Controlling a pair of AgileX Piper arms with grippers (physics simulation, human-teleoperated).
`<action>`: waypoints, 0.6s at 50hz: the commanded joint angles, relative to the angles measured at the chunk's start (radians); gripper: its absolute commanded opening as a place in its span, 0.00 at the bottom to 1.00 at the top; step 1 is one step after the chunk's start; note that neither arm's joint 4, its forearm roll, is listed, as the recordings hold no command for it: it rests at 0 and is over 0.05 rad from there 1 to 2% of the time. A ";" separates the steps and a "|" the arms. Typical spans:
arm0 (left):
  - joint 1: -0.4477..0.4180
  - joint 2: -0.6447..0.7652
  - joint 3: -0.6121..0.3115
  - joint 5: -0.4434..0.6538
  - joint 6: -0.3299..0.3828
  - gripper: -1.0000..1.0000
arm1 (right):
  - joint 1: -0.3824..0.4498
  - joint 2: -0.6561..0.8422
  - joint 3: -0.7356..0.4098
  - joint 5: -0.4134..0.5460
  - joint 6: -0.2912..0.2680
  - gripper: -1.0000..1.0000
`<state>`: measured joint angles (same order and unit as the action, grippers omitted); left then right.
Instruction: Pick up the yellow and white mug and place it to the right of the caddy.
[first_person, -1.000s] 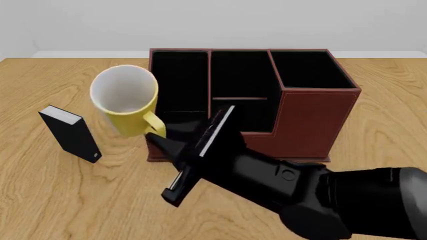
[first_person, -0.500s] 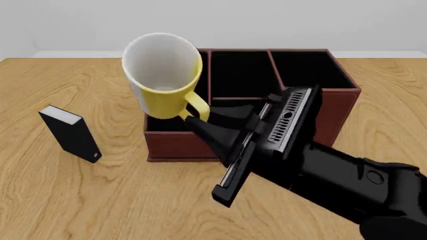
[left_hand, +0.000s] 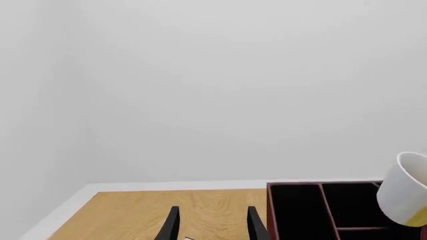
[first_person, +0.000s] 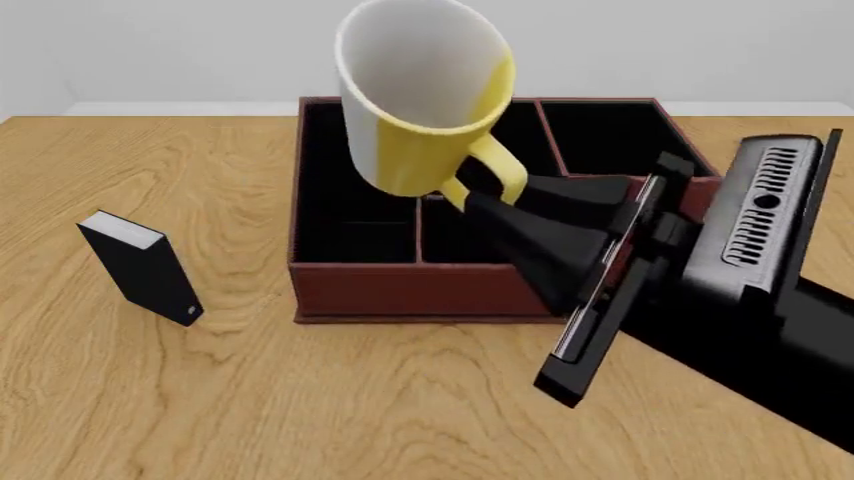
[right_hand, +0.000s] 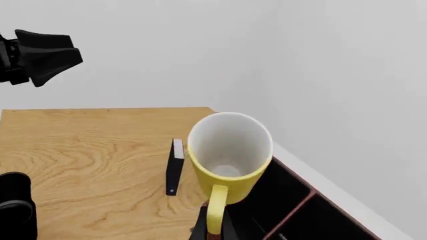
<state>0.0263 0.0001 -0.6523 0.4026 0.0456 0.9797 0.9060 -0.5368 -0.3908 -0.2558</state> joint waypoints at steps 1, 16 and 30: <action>-0.018 0.000 0.050 -0.041 0.010 1.00 | -0.021 -0.118 -0.005 0.073 -0.021 0.00; -0.065 0.001 0.094 -0.083 -0.021 1.00 | -0.049 -0.173 -0.027 0.162 -0.015 0.00; -0.101 0.001 0.092 -0.078 -0.017 1.00 | -0.101 -0.240 -0.047 0.221 -0.023 0.00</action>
<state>-0.0494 0.0005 -0.5695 0.3310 0.0307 0.9123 0.7102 -0.5652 -0.2135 -0.2851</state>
